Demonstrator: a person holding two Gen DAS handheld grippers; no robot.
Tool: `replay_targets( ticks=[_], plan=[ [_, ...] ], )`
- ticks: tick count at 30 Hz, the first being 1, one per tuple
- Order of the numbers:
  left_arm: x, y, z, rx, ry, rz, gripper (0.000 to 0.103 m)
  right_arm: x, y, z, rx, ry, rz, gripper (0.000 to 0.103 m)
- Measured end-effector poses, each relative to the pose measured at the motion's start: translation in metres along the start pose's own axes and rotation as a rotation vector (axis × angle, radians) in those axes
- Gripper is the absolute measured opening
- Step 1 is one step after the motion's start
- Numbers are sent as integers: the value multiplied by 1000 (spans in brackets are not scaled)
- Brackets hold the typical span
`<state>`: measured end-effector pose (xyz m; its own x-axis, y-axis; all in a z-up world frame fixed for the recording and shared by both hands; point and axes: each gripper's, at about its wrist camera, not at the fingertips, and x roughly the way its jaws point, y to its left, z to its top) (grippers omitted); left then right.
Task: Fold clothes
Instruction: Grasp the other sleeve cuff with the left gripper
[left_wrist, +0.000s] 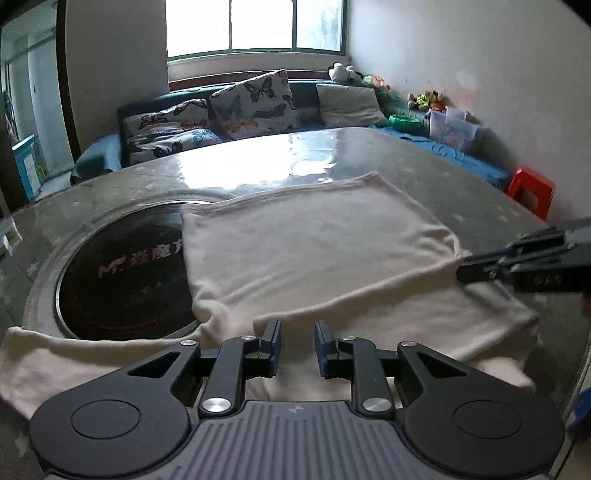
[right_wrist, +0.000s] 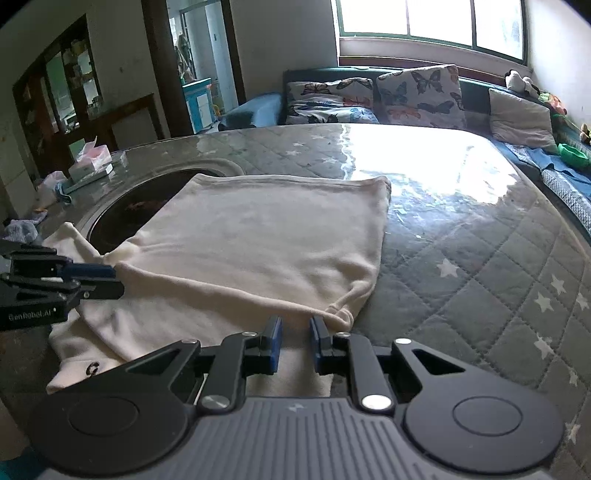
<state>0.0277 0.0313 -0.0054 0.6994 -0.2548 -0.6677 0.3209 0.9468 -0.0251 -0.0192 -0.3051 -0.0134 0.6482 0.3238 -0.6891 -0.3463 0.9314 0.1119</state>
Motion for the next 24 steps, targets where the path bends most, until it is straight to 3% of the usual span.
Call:
replay_targets(
  ticks=[5, 13, 20, 24],
  plan=[
    [3, 13, -2, -30, 13, 8, 23, 3, 11, 5, -35, 6, 1, 17],
    [-24, 48, -17, -106, 1, 100, 25, 8, 64, 5, -168, 36, 144, 17],
    [-52, 86, -29, -185, -22, 247, 38, 19, 122, -1, -328, 47, 205, 19],
    [-65, 112, -36, -250, -29, 346, 42, 18, 137, 5, -338, 23, 241, 19]
  ],
)
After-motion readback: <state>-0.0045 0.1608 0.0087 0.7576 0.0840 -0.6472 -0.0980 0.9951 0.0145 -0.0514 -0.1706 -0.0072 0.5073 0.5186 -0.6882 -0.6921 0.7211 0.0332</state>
